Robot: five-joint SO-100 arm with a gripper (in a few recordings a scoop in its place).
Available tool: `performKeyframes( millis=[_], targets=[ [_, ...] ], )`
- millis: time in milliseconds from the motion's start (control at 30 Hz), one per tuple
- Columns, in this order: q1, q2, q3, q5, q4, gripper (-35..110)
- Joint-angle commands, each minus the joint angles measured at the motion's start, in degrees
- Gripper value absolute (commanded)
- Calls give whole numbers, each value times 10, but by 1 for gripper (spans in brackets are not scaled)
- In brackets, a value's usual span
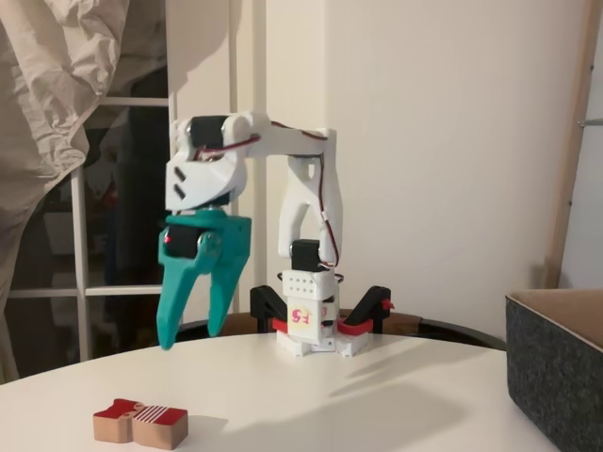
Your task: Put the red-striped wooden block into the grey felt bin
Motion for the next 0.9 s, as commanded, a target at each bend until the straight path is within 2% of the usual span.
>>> performKeyframes(
  millis=[0, 300, 667, 867],
  targets=[
    [12, -26, -44, 15, 12, 28],
    [53, -102, -112, 49, 11, 29],
    [106, -127, -111, 107, -17, 29],
    [110, -157, -110, 98, -31, 30]
  ],
)
